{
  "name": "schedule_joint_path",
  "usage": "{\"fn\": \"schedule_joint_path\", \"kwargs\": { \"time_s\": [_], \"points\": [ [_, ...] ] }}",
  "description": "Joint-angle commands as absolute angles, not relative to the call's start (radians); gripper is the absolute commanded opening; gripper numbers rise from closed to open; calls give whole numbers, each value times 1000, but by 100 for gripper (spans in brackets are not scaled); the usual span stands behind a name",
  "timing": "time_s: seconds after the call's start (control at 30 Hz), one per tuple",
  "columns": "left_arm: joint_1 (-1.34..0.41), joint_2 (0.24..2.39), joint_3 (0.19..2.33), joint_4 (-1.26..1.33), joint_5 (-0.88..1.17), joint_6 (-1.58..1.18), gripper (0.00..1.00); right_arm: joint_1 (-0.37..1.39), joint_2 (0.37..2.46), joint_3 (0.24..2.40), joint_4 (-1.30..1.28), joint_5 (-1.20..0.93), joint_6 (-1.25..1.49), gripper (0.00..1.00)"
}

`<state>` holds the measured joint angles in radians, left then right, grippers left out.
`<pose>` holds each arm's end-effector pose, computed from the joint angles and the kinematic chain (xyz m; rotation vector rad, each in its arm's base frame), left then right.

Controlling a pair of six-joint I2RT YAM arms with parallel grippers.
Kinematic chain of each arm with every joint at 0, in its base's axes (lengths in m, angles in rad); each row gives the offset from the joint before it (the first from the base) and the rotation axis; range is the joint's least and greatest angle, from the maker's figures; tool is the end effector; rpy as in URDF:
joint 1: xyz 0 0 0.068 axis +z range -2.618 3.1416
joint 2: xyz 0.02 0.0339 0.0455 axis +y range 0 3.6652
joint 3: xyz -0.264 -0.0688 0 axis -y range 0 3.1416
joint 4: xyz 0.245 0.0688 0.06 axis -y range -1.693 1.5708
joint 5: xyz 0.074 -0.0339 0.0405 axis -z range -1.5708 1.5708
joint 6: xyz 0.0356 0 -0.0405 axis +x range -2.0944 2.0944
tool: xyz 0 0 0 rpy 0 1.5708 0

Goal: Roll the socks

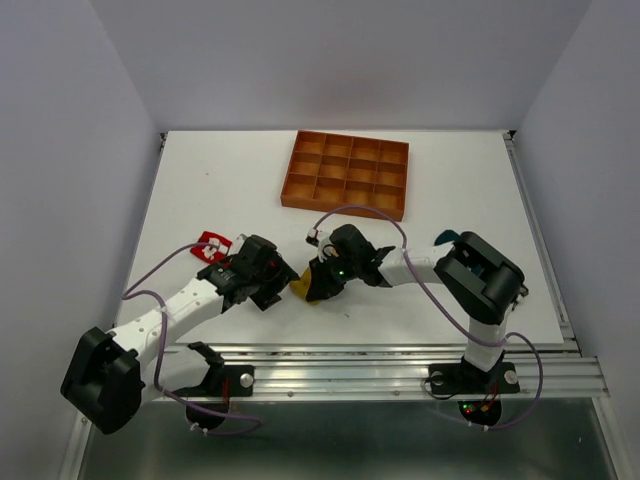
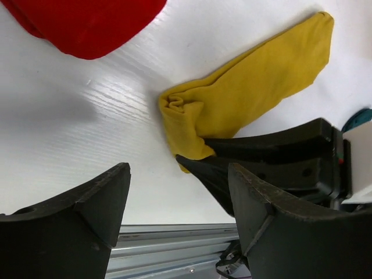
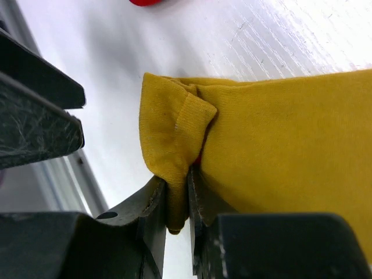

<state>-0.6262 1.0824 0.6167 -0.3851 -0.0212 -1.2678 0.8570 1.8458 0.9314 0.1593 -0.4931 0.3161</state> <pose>0.1740 -0.1250 0.2078 -0.8287 2.4611 -0.7773 0.2265 0.2873 0.1379 -0.9274 2.3303 1.1189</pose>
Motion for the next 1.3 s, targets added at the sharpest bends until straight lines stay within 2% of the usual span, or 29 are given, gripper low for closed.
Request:
{"fn": "schedule_joint_path", "kwargs": {
  "time_s": [0.0, 0.27, 0.53, 0.97, 1.17, 1.27],
  "points": [
    [-623, 1045, 572, -354, -63, -1255, 78, 819, 1916, 965, 129, -684, 443, 5],
    [-624, 1061, 506, -223, -11, -1221, 75, 755, 1967, 922, 264, -787, 649, 3],
    [-626, 1134, 466, -123, 35, -1218, 71, 746, 1999, 902, 342, -821, 729, 3],
    [-641, 1207, 445, -58, 55, -1229, 57, 699, 2029, 864, 385, -799, 807, 3],
    [-663, 1241, 446, -8, 41, -1235, 36, 699, 2025, 853, 423, -811, 831, 4],
    [-676, 1288, 472, -9, 35, -1224, 32, 699, 2029, 850, 440, -816, 844, 5]
  ]
}}
